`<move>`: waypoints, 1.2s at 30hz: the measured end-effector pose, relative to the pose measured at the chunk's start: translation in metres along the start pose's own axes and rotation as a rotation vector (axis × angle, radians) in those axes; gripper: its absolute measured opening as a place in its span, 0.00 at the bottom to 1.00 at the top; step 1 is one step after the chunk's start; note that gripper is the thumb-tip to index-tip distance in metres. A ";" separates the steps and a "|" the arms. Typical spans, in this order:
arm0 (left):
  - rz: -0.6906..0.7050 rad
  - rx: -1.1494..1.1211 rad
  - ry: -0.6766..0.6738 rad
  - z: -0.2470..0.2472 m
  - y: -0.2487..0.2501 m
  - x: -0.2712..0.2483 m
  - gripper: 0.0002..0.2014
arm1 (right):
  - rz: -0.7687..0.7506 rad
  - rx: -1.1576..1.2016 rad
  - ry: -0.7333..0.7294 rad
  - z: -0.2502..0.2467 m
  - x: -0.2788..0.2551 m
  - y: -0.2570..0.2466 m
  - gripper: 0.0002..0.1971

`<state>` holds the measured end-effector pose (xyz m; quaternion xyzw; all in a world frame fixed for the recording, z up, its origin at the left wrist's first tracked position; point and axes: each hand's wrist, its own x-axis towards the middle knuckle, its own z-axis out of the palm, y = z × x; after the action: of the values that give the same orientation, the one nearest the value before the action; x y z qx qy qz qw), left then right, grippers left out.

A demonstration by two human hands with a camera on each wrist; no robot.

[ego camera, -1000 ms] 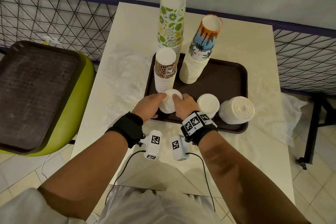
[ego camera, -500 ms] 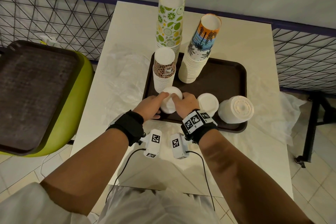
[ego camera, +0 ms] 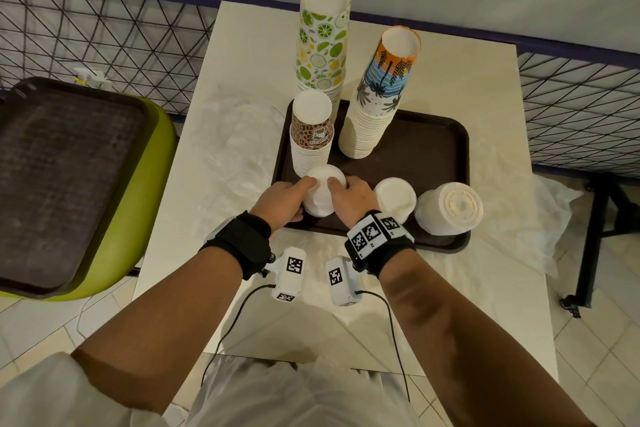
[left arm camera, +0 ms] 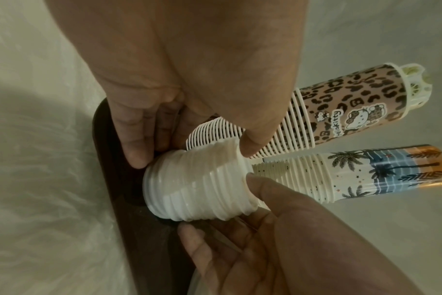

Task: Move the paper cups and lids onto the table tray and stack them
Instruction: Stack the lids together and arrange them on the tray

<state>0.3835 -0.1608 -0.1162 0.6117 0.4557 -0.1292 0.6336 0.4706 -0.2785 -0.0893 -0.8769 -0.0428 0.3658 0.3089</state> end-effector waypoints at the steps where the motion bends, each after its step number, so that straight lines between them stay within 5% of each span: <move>1: 0.002 0.002 -0.001 0.000 0.000 0.000 0.24 | 0.003 0.001 0.000 0.000 -0.001 -0.001 0.26; 4: 0.023 0.011 -0.006 -0.001 0.003 -0.005 0.20 | 0.010 -0.005 0.001 0.000 -0.004 -0.003 0.26; 7: 0.082 0.081 0.032 -0.005 0.004 -0.012 0.26 | 0.000 -0.052 0.022 -0.004 -0.014 -0.006 0.27; 12: 0.345 0.438 0.298 -0.018 -0.004 -0.040 0.20 | -0.109 -0.188 0.067 -0.024 -0.045 -0.011 0.26; 15: 0.566 0.436 0.443 -0.016 -0.011 -0.071 0.09 | -0.306 -0.198 0.184 -0.046 -0.059 0.003 0.20; 17: 0.632 0.380 0.338 -0.001 -0.015 -0.086 0.06 | -0.458 -0.192 0.365 -0.063 -0.061 0.017 0.17; 19: 0.616 0.334 0.178 0.023 -0.020 -0.090 0.07 | -0.487 -0.231 0.436 -0.080 -0.055 0.028 0.19; 22: 0.552 0.275 0.064 0.066 -0.024 -0.079 0.13 | -0.378 -0.382 0.291 -0.090 -0.040 0.035 0.24; 25: 0.431 0.192 0.016 0.102 -0.018 -0.066 0.26 | -0.325 -0.497 0.147 -0.087 -0.033 0.038 0.27; 36: -0.052 -0.319 -0.030 0.148 -0.005 -0.031 0.31 | -0.384 -0.647 0.113 -0.085 -0.014 0.053 0.35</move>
<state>0.4248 -0.3061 -0.1203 0.4894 0.4767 -0.0805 0.7258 0.5091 -0.3687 -0.0644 -0.9240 -0.3024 0.2198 0.0806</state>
